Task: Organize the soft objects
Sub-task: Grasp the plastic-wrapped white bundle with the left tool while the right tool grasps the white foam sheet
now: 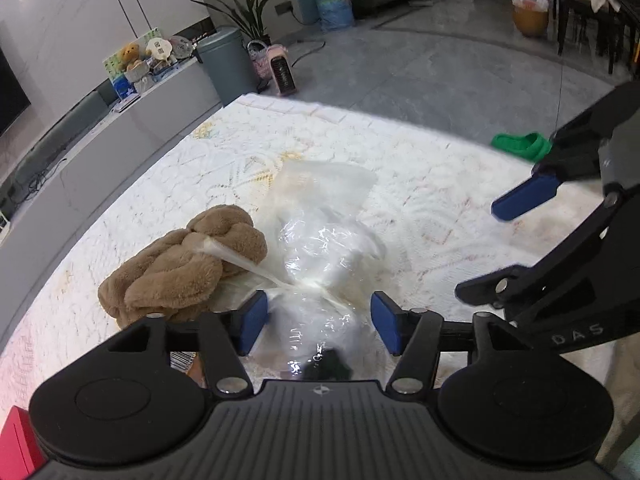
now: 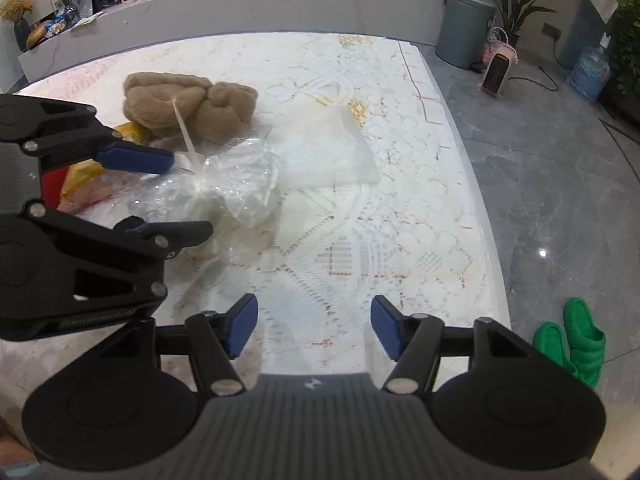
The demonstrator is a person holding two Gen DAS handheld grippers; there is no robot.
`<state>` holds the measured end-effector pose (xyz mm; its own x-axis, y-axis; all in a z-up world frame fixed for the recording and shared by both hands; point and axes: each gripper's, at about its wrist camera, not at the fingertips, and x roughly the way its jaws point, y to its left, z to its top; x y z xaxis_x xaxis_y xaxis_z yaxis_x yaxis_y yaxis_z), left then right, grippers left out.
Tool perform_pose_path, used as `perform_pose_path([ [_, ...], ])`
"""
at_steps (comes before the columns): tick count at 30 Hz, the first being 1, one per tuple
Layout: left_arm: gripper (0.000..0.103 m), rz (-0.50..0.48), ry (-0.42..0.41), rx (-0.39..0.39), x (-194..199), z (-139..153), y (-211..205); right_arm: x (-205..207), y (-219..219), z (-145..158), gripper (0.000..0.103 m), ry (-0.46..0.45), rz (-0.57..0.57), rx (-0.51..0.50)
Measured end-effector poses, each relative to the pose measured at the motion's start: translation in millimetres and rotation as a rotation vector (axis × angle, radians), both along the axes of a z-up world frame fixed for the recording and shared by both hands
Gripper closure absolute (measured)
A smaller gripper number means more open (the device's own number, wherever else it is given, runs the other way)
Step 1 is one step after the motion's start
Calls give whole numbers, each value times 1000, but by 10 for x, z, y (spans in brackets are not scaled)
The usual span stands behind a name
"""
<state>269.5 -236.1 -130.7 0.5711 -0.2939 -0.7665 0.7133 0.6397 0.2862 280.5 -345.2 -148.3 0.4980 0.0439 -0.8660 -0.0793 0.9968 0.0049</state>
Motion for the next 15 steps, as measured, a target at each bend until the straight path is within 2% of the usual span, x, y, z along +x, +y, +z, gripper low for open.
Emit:
perform_pose_path([
  [3, 44, 12, -57, 56, 19, -82, -25, 46, 6, -25, 38, 2, 0, 0],
  [7, 54, 97, -46, -36, 46, 33, 120, 85, 17, -3, 34, -23, 18, -2],
  [11, 55, 205, -16, -135, 73, 242, 284, 205, -11, 46, 10, -69, 23, -1],
  [15, 56, 269, 8, -177, 94, 364, 380, 451, -36, 34, 5, -110, 34, 14],
])
